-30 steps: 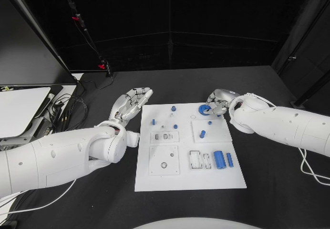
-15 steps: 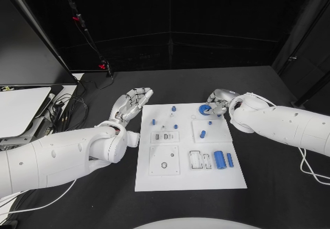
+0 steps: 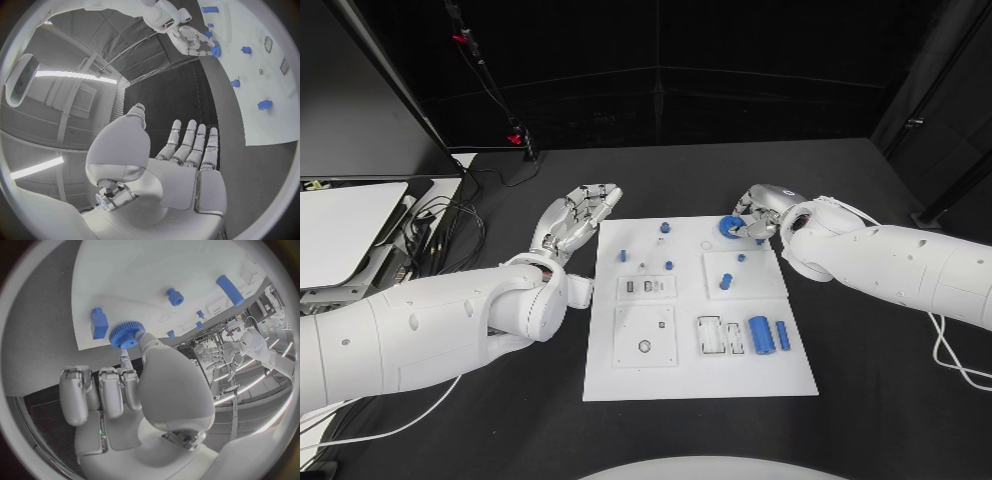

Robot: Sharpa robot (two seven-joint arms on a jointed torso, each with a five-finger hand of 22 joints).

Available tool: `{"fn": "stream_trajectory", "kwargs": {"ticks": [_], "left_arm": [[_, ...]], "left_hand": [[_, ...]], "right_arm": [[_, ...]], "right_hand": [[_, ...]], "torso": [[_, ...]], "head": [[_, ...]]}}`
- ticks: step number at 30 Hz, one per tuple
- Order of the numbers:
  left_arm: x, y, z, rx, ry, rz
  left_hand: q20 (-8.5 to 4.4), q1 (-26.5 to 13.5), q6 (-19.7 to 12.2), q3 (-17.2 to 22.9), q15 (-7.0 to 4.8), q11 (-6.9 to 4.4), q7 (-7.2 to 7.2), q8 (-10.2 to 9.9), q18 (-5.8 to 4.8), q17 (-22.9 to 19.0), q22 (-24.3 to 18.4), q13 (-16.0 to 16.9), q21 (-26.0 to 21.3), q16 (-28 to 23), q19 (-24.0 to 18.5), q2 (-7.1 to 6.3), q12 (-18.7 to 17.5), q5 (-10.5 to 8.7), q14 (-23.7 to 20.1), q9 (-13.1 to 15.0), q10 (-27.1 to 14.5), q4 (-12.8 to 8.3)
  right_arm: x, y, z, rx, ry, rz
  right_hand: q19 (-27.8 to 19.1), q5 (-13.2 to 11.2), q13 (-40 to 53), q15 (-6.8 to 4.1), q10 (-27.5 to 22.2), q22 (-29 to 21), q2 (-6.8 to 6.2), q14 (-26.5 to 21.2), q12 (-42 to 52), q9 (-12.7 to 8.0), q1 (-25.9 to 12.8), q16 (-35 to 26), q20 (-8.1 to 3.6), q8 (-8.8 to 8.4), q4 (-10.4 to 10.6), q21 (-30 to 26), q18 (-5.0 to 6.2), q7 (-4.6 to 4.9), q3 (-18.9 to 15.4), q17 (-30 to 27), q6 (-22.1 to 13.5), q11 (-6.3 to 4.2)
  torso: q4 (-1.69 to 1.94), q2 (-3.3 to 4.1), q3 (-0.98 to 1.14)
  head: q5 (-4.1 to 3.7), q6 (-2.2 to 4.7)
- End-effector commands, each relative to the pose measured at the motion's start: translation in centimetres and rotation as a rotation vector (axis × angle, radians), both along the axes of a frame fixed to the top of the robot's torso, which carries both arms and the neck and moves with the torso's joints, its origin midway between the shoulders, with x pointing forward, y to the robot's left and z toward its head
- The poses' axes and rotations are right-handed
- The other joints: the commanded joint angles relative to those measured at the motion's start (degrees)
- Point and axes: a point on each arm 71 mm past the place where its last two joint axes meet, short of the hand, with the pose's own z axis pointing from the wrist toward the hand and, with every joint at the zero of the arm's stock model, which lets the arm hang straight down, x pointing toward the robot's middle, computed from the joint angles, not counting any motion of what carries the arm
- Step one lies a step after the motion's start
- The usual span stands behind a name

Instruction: Assemble the parts on the task board

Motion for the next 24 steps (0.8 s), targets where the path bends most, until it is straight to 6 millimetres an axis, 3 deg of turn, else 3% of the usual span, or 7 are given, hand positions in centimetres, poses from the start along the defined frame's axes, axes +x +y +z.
{"fn": "stream_trajectory", "kwargs": {"ticks": [1,11,24], "left_arm": [[-0.6,-0.1,1.9,-0.07,-0.265,-0.03],[-0.5,-0.1,1.9,-0.069,-0.265,-0.03],[-0.5,-0.1,1.9,-0.069,-0.264,-0.03]], "left_hand": [[0.42,-0.19,0.51,0.4,0.33,0.03,8.75,-0.07,0.51,0.06,0.04,-0.04,0.38,0.34,0.1,0.5,0.24,0.22,0.11,-0.07,0.41,0.05],[0.42,-0.19,0.51,0.4,0.33,0.03,8.75,-0.07,0.51,0.06,0.04,-0.04,0.38,0.34,0.1,0.5,0.24,0.22,0.11,-0.07,0.41,0.05],[0.42,-0.19,0.51,0.4,0.33,0.03,8.75,-0.07,0.51,0.06,0.04,-0.04,0.38,0.34,0.1,0.5,0.24,0.22,0.11,-0.07,0.41,0.05]], "right_arm": [[-0.1,0.5,1.1,0.063,-0.122,0.037],[-1.3,1.9,1.7,0.162,-0.13,0.075],[-2.0,7.4,1.4,0.137,-0.054,0.201]], "right_hand": [[5.84,-0.07,15.08,-0.43,5.96,15.1,1.27,5.95,0.15,0.54,0.29,0.14,-0.39,-0.09,-0.27,0.18,-0.42,-2.71,0.04,15.09,4.0,-0.43],[5.84,0.18,15.08,-0.31,5.96,15.1,1.26,5.95,0.15,0.46,0.13,0.14,-0.42,-0.51,-0.49,0.18,-0.42,-2.37,0.13,15.09,4.43,-0.17],[5.84,0.1,15.08,-0.23,5.96,15.1,1.32,5.95,0.15,0.41,0.13,0.14,-0.41,-0.75,-0.61,0.18,-0.42,-2.38,0.21,15.09,4.51,-0.13]], "torso": [[-0.02,-0.03,-0.03],[0.04,-0.11,-0.08],[0.05,0.04,0.01]], "head": [[-0.03,0.03],[0.41,0.22],[1.3,0.15]]}}
